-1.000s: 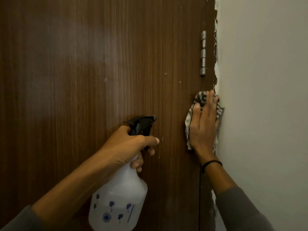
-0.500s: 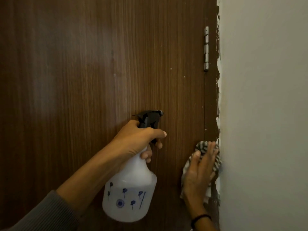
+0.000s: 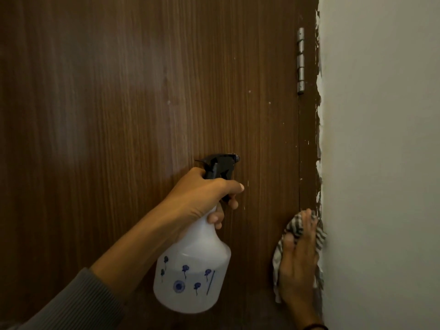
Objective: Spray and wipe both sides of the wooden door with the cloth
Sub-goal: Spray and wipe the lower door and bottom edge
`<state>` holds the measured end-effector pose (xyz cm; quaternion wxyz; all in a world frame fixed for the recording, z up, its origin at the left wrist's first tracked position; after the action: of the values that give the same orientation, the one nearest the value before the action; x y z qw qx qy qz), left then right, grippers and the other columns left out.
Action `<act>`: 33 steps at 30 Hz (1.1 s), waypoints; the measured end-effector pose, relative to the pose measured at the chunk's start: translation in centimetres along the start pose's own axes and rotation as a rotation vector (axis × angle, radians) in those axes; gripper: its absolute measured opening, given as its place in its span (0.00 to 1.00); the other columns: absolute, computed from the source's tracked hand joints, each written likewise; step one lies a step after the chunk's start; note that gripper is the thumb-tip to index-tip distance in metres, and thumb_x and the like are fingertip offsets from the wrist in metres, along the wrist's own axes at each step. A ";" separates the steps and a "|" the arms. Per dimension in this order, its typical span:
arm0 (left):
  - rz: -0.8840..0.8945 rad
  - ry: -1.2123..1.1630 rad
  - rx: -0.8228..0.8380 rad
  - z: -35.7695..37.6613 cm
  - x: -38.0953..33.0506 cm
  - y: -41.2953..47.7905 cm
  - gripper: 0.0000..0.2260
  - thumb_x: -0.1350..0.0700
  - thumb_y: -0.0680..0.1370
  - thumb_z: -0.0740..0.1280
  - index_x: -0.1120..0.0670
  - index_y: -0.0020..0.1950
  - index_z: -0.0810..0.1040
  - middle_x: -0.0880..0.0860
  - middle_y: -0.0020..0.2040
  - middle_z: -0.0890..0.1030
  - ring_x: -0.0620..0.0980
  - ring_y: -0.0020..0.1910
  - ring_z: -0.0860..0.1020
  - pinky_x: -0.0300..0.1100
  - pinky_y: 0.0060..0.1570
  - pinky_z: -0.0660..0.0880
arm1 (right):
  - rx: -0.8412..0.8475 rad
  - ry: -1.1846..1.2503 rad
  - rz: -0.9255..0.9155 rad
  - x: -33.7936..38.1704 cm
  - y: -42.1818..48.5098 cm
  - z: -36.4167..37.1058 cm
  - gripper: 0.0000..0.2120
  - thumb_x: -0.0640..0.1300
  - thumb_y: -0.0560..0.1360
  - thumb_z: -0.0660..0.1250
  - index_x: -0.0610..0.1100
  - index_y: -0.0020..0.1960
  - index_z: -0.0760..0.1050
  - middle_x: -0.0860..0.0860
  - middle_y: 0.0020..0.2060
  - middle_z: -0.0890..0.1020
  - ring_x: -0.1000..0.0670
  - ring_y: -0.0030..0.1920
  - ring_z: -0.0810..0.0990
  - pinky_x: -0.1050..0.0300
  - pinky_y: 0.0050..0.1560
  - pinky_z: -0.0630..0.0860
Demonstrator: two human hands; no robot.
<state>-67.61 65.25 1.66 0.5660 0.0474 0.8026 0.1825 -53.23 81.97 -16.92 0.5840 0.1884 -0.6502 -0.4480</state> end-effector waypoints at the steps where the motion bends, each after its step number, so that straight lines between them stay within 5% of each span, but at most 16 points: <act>1: 0.005 -0.005 0.002 0.0 0.0 0.0 0.08 0.58 0.78 0.71 0.63 0.51 0.78 0.56 0.38 0.84 0.45 0.18 0.68 0.41 0.25 0.74 | 0.000 -0.002 0.018 -0.2 0.1 0.0 0.26 0.62 0.81 0.46 0.75 0.76 0.42 0.76 0.76 0.47 0.57 0.81 0.48 0.43 0.80 0.48; 9: 0.020 -0.005 0.008 0.0 0.2 0.1 0.09 0.57 0.79 0.71 0.62 0.54 0.78 0.56 0.38 0.84 0.45 0.18 0.68 0.41 0.25 0.74 | 0.028 -0.004 -0.119 3.6 8.2 0.4 0.28 0.55 0.85 0.49 0.51 0.83 0.49 0.59 0.81 0.51 0.57 0.81 0.45 0.47 0.80 0.46; 16: 0.033 0.002 0.009 -0.1 0.3 0.1 0.09 0.57 0.79 0.71 0.62 0.53 0.78 0.56 0.39 0.84 0.45 0.18 0.68 0.40 0.25 0.75 | 0.048 0.002 -0.168 6.8 16.0 0.8 0.28 0.55 0.86 0.50 0.53 0.83 0.47 0.60 0.81 0.49 0.59 0.80 0.43 0.53 0.77 0.42; 20: 0.033 -0.017 0.002 0.0 0.5 -0.2 0.09 0.56 0.79 0.71 0.60 0.54 0.78 0.55 0.39 0.84 0.45 0.19 0.68 0.40 0.26 0.75 | 0.046 0.019 -0.155 4.4 12.2 0.1 0.28 0.55 0.85 0.50 0.54 0.83 0.48 0.64 0.80 0.49 0.61 0.80 0.45 0.56 0.78 0.44; 27: 0.028 -0.011 -0.003 0.0 0.4 -0.2 0.09 0.56 0.79 0.71 0.61 0.54 0.78 0.55 0.39 0.84 0.45 0.19 0.69 0.40 0.26 0.75 | 0.016 -0.093 -0.016 -2.6 2.0 -0.9 0.27 0.59 0.81 0.48 0.72 0.77 0.42 0.58 0.80 0.54 0.63 0.79 0.47 0.45 0.81 0.47; 31: 0.022 -0.017 -0.014 0.0 0.3 -0.4 0.10 0.57 0.79 0.71 0.61 0.56 0.77 0.55 0.39 0.84 0.45 0.19 0.69 0.40 0.26 0.75 | 0.004 -0.011 0.194 0.4 2.2 0.0 0.27 0.59 0.80 0.48 0.63 0.77 0.44 0.57 0.81 0.50 0.53 0.81 0.46 0.43 0.81 0.45; 33: 0.013 -0.022 -0.024 0.0 0.3 -0.4 0.11 0.57 0.79 0.71 0.62 0.56 0.78 0.56 0.39 0.84 0.45 0.19 0.68 0.40 0.26 0.74 | 0.023 -0.021 0.158 3.3 2.5 0.7 0.28 0.58 0.80 0.48 0.62 0.78 0.44 0.58 0.81 0.47 0.54 0.81 0.44 0.43 0.79 0.44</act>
<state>-67.61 64.99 1.28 0.5743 0.0479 0.7936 0.1951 -53.98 80.99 -12.84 0.6086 0.1386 -0.6743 -0.3946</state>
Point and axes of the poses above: each hand's wrist, its own y-axis towards the middle knuckle, its own z-axis out of the palm, x = y × z, the point moved 1 cm from there along y, towards the middle knuckle
